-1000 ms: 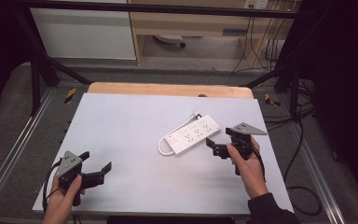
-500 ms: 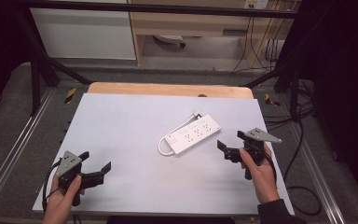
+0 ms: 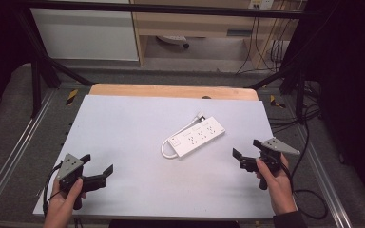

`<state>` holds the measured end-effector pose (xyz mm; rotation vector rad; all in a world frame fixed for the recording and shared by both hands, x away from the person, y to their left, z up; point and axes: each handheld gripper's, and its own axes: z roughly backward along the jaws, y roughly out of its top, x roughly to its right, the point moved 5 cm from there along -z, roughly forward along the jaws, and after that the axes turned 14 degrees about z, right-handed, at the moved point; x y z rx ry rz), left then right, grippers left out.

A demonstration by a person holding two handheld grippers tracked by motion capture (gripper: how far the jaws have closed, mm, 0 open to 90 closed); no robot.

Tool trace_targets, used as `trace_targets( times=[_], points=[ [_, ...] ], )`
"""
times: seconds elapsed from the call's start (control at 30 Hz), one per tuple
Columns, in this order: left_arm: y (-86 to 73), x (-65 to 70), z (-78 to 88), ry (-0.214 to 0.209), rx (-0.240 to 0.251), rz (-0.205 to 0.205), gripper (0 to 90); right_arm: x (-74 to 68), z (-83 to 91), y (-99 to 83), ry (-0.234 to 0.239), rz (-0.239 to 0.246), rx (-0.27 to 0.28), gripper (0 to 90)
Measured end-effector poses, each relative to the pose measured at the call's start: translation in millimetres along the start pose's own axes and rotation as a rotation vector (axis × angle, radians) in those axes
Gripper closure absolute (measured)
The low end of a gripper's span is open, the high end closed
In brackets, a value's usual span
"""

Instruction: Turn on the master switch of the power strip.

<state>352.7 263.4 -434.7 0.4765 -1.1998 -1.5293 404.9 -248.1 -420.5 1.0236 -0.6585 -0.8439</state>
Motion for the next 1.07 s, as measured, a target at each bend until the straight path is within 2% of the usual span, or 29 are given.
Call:
trace_targets(
  times=[0.3, 0.73, 0.93, 1.07],
  points=[
    [0.1, -0.2, 0.2, 0.002, 0.002, 0.002, 5.7, 3.0, 6.2, -10.5, -0.012, 0.000, -0.009, 4.6],
    [0.2, -0.3, 0.7, 0.002, 0.001, -0.001, 5.7, 8.6, 10.5, -34.2, -0.054, 0.041, -0.029, 4.4],
    [0.4, 0.0, 0.8, 0.000, 0.003, 0.001, 5.7, 7.0, 5.4, -46.8, -0.055, 0.059, -0.065, 4.3],
    [0.6, 0.4, 0.4, -0.001, 0.007, -0.001, 5.7, 3.1, -3.4, -52.5, -0.042, 0.077, -0.115, 4.3]
  ],
)
